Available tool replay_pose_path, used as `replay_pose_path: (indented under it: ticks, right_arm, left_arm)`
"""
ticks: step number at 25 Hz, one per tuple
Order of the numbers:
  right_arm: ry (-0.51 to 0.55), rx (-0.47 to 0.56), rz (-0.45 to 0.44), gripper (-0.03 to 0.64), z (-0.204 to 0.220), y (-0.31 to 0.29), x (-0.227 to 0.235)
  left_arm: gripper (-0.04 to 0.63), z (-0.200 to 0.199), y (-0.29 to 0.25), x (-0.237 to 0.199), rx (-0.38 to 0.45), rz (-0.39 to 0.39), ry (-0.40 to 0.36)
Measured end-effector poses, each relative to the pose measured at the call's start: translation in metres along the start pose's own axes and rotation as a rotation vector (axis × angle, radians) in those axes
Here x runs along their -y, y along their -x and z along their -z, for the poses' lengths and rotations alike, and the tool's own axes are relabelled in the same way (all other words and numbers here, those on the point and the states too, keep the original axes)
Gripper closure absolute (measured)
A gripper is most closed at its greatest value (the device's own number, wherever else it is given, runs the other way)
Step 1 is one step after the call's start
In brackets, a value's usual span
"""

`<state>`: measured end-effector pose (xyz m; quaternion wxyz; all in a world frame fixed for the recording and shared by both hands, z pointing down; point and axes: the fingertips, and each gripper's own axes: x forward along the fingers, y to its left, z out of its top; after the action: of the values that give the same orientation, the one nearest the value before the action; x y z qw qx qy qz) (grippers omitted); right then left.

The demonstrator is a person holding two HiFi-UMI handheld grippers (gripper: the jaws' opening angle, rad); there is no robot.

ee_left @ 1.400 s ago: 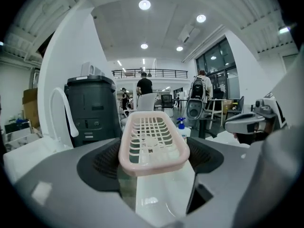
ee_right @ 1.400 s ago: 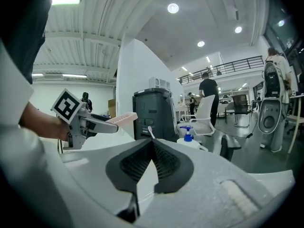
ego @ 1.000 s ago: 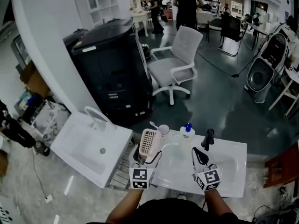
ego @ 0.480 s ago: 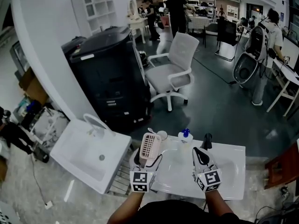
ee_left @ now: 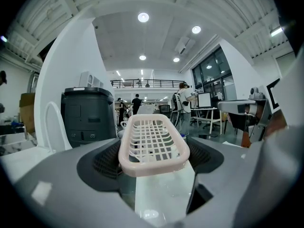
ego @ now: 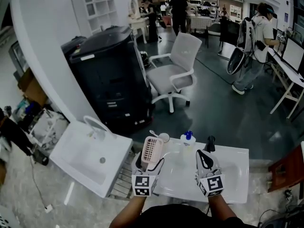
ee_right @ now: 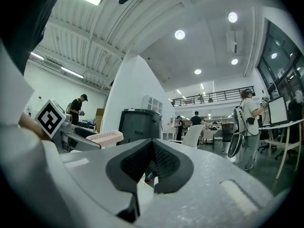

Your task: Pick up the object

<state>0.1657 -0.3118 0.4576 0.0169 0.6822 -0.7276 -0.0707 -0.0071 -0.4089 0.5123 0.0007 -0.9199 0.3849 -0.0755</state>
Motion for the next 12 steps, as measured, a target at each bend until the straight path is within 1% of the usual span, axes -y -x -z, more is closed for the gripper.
replay_pose_path:
  ticks: [6,12]
  right_arm:
    - [-0.025,0.014,-0.009,0.615,-0.0001,0.0015,-0.0014]
    - [-0.016,0.0,0.003,0.615,0.0024,0.0041,-0.0004]
  left_arm:
    - [0.14,0.0054,0.0019,0.0017,-0.014,-0.001,-0.003]
    - [0.14,0.0073,0.0033,0.0048,-0.017,0.008,-0.003]
